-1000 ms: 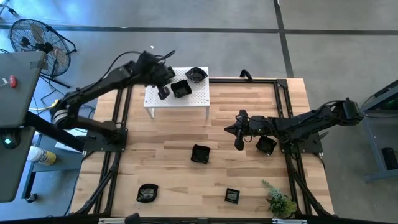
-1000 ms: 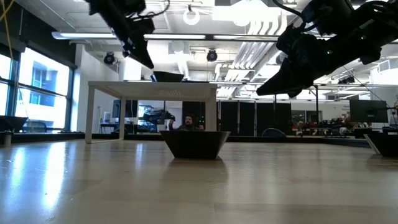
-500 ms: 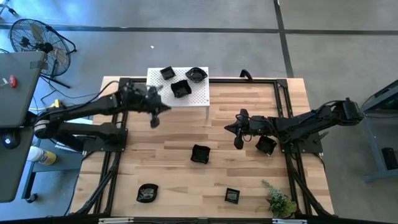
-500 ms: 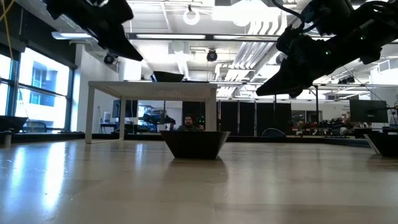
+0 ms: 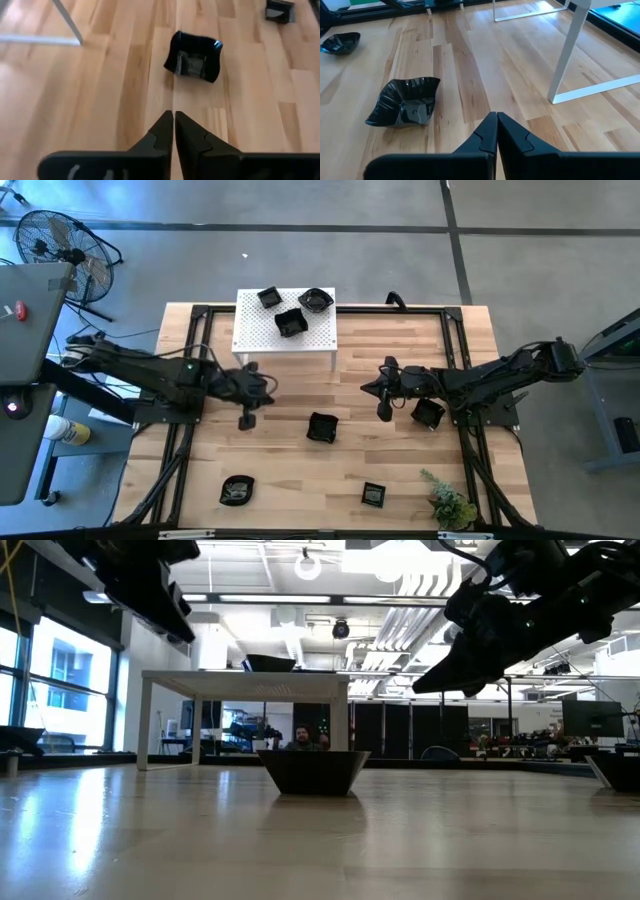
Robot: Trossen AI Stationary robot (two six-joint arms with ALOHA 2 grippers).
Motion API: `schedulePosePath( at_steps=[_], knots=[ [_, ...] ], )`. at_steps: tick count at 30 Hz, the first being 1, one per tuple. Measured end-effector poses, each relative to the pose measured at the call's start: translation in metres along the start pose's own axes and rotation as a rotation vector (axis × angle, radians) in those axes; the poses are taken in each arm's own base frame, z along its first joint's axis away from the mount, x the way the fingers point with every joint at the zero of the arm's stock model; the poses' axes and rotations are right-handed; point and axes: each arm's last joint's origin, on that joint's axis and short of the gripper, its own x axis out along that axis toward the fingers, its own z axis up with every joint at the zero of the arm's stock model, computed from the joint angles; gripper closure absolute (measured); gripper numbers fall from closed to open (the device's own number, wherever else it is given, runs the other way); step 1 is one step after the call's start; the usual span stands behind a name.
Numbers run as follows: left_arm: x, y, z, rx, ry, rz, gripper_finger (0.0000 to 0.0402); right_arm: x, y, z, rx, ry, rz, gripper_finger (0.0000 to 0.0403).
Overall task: Pick & Place Mini shaped plates
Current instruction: Stack the black distorted square plate on top of the black distorted square plates on the shelf
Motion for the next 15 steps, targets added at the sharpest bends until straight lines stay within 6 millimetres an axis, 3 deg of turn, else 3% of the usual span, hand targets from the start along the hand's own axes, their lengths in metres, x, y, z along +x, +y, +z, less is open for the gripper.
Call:
schedulePosePath(
  at_steps=[10, 15],
  knots=[
    [0.058, -0.017, -0.001, -0.320, 0.065, 0.013, 0.0279, 0.000, 0.000, 0.000, 0.000, 0.001, 0.007, 0.0401],
    [0.086, -0.021, -0.003, -0.530, 0.055, 0.021, 0.0256, 0.000, 0.001, 0.000, 0.000, 0.005, 0.024, 0.0397]
  ],
)
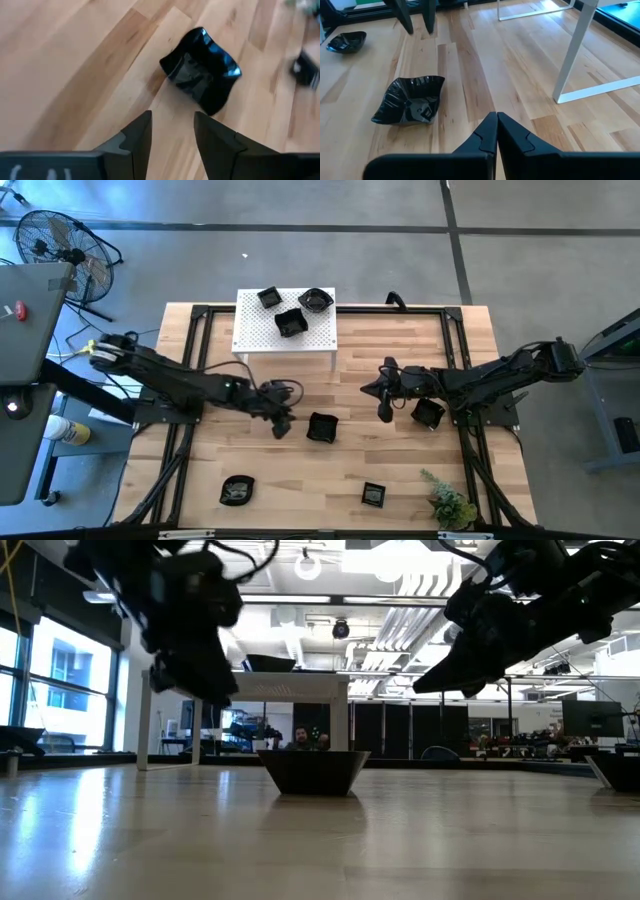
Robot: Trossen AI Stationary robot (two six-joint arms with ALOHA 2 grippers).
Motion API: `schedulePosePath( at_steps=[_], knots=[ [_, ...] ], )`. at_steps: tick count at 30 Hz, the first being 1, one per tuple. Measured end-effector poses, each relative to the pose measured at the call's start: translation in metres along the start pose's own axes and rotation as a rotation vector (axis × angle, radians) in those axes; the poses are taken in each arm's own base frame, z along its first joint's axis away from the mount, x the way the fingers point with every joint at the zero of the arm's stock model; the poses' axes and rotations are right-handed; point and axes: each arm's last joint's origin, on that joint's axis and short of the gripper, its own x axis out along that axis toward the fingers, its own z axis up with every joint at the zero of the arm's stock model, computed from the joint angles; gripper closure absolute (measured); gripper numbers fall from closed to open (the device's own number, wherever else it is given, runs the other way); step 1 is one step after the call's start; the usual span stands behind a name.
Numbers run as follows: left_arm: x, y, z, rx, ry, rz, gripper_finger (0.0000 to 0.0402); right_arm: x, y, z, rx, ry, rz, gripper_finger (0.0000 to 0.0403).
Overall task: Pick & Place Mini shaped plates
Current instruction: Stack the black distorted square plate on top of the black distorted square plates on the shelf
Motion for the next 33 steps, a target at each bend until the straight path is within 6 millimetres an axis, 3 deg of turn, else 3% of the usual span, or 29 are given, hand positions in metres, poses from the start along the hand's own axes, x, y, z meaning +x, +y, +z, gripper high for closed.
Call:
schedulePosePath(
  at_steps=[4, 16, 33],
  knots=[
    [0.017, -0.004, 0.000, -0.095, -0.026, -0.019, 0.0254, 0.000, 0.000, 0.000, 0.000, 0.002, 0.013, 0.0399],
    [0.053, -0.015, 0.007, -0.149, 0.029, 0.133, 0.0254, 0.000, 0.001, 0.000, -0.003, 0.003, 0.017, 0.0400],
    [0.067, -0.018, 0.004, -0.220, 0.041, 0.115, 0.0266, 0.000, 0.001, 0.000, 0.000, 0.000, 0.017, 0.0399]
  ],
)
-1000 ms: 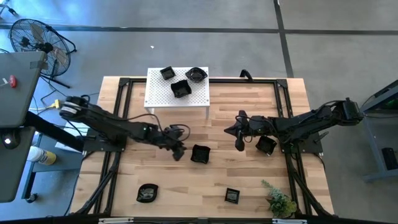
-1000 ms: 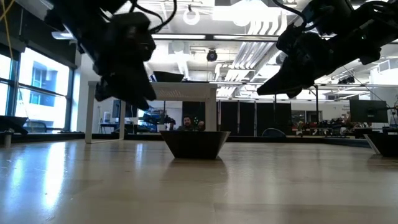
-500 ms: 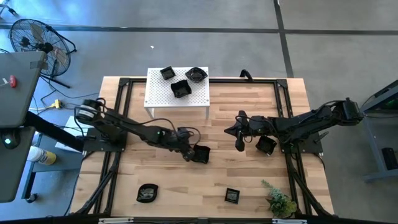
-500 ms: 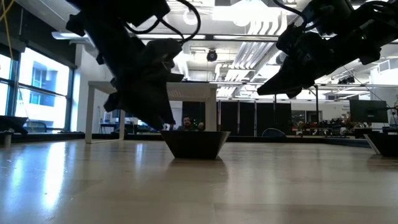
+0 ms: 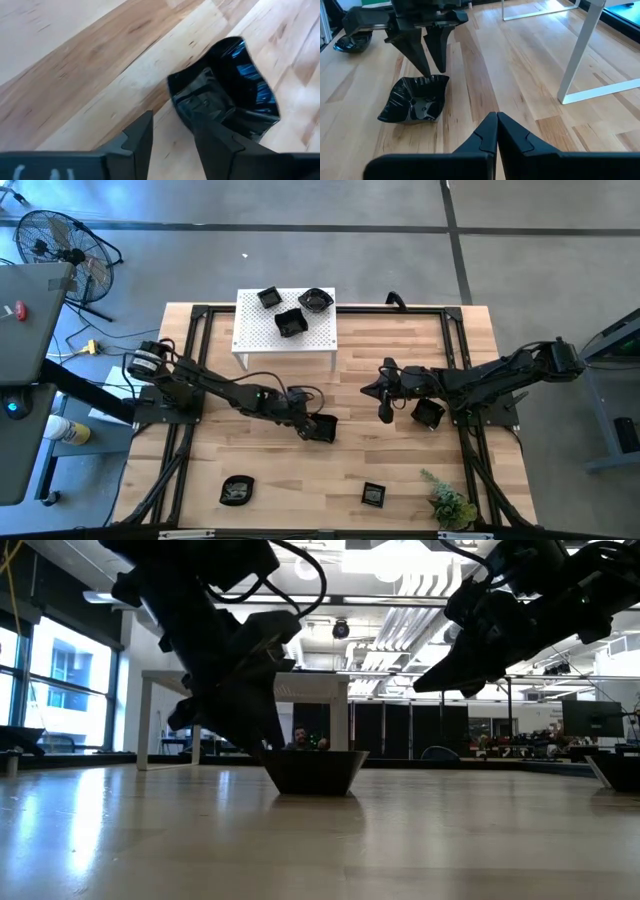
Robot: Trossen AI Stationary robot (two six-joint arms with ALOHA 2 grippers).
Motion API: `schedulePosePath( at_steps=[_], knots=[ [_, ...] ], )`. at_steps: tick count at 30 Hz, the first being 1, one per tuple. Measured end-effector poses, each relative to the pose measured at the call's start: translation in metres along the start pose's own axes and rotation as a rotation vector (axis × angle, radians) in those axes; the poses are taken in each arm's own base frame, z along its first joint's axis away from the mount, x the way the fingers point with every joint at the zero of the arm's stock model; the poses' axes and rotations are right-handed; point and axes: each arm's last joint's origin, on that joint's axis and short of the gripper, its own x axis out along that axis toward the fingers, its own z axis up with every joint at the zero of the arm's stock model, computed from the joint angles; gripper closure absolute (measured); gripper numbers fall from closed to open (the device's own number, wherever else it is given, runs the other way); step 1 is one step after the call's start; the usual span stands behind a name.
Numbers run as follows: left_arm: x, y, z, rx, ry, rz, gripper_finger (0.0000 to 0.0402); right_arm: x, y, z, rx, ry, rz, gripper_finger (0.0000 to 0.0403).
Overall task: Pick & Place Mini shaped plates
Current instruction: Stack the black distorted square plate on top of the black distorted square plates on the shelf
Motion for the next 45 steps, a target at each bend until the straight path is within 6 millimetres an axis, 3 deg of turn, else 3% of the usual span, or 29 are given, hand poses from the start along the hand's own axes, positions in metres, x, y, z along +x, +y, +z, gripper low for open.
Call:
schedulePosePath(
  at_steps=[9, 20, 26, 37, 41, 45],
  knots=[
    [0.0000, 0.0003, -0.0004, 0.009, 0.006, 0.000, 0.0338, 0.0000, 0.0000, 0.0000, 0.000, 0.000, 0.000, 0.0401],
    [0.0003, 0.0012, 0.0005, 0.033, 0.007, 0.004, 0.0397, 0.0000, 0.0000, 0.0000, 0.000, 0.000, 0.000, 0.0400],
    [0.0016, 0.0046, 0.0055, 0.015, 0.044, -0.017, 0.0384, 0.0000, 0.0000, 0.0000, 0.000, 0.000, 0.000, 0.0398],
    [0.0014, 0.0035, 0.0035, 0.083, 0.098, -0.057, 0.0295, 0.0000, 0.0000, 0.0000, 0.000, 0.000, 0.000, 0.0400],
    [0.0011, 0.0040, 0.0030, 0.080, 0.104, -0.052, 0.0304, 0.0000, 0.0000, 0.0000, 0.000, 0.000, 0.000, 0.0397],
    [0.0012, 0.0054, 0.0027, 0.088, 0.101, -0.034, 0.0356, 0.0000, 0.0000, 0.0000, 0.000, 0.000, -0.001, 0.0397]
  ],
)
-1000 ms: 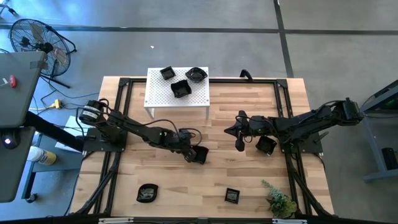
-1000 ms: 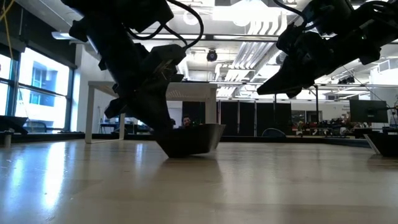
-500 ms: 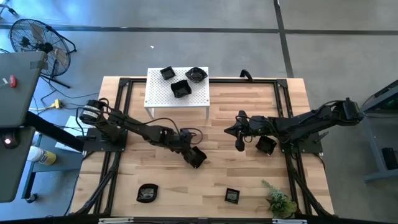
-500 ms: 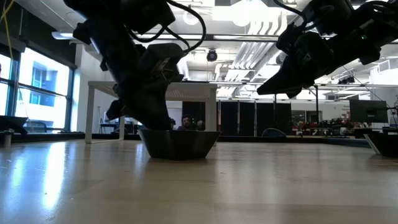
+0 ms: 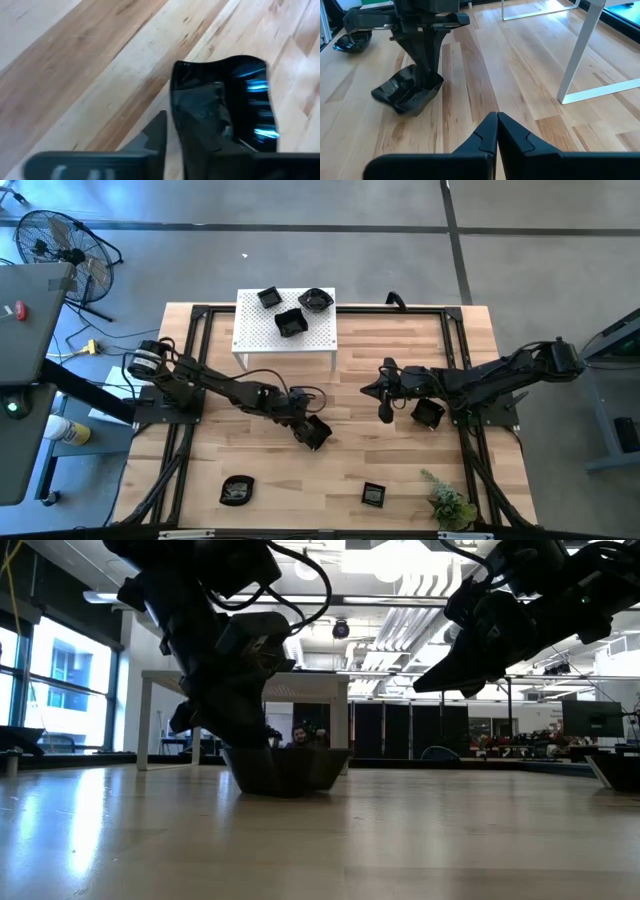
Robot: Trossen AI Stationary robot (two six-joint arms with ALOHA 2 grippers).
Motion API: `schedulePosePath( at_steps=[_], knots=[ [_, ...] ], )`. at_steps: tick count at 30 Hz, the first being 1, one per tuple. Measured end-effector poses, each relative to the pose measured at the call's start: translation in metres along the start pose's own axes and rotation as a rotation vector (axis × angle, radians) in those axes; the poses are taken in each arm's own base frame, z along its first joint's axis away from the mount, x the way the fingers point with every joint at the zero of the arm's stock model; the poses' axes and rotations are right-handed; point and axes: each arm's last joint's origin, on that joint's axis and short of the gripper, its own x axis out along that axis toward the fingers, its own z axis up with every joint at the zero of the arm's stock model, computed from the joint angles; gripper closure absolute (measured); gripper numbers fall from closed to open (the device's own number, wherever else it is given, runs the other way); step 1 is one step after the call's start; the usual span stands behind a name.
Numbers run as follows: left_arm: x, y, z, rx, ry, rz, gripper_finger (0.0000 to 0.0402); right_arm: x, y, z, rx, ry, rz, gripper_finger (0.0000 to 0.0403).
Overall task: Pick & Place Mini shaped plates
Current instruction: Stack the black distorted square plate on top of the black distorted square plates on the shelf
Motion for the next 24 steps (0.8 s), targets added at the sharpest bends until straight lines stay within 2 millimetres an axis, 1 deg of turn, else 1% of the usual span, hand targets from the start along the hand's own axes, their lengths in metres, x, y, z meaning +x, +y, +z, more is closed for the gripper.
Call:
schedulePosePath(
  at_steps=[2, 3, 6, 8, 10, 13, 17, 21, 24],
  knots=[
    [0.000, 0.000, 0.000, 0.001, 0.001, 0.002, 0.0387, 0.000, 0.000, 0.000, 0.000, 0.000, 0.000, 0.0397],
    [0.000, 0.000, 0.000, 0.001, 0.001, 0.002, 0.0394, 0.000, 0.000, 0.000, 0.000, 0.000, 0.000, 0.0397],
    [-0.001, 0.003, 0.002, -0.007, 0.001, 0.009, 0.0389, 0.000, 0.000, 0.000, 0.000, 0.000, 0.000, 0.0396],
    [-0.008, 0.005, 0.006, -0.016, 0.002, 0.012, 0.0394, 0.000, 0.000, 0.000, 0.000, 0.001, 0.000, 0.0396],
    [-0.018, 0.006, 0.014, -0.026, -0.023, -0.014, 0.0399, 0.000, 0.000, 0.000, 0.000, 0.002, -0.001, 0.0396],
    [-0.044, 0.011, 0.028, -0.037, -0.070, -0.038, 0.0398, 0.000, 0.000, -0.001, -0.001, 0.008, -0.001, 0.0396],
    [-0.089, 0.025, 0.049, -0.085, -0.158, -0.085, 0.0399, 0.000, 0.000, -0.001, -0.002, 0.016, -0.003, 0.0396],
    [-0.134, 0.047, 0.066, -0.153, -0.256, -0.113, 0.0400, 0.000, 0.000, -0.002, -0.002, 0.017, -0.003, 0.0396],
    [-0.167, 0.064, 0.080, -0.161, -0.303, -0.065, 0.0400, 0.000, 0.000, -0.002, -0.002, 0.016, -0.003, 0.0396]
  ],
)
